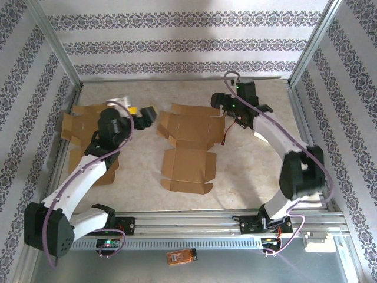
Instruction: Fold the paper box
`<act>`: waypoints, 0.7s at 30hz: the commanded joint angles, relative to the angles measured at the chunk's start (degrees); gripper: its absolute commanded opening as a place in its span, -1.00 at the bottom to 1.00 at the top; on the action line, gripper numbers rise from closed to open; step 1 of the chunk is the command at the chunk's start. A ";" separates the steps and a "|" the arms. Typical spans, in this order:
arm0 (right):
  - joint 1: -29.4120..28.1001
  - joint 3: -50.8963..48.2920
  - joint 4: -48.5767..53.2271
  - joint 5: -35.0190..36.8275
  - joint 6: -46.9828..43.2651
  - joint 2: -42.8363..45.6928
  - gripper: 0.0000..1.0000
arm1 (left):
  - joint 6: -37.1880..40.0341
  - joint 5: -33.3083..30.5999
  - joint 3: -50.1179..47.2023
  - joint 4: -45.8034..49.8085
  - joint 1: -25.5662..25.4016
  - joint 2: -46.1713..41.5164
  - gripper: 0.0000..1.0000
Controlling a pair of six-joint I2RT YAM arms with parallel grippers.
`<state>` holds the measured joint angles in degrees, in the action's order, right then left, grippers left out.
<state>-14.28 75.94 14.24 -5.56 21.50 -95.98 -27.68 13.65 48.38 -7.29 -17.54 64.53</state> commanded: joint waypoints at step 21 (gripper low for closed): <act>-0.72 8.74 18.42 -0.51 -7.36 -18.63 -0.78 | 4.60 4.24 26.42 41.47 5.27 31.49 0.90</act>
<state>-14.41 86.43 33.89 -4.86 16.03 -117.91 -24.91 17.61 73.19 31.09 -16.03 91.46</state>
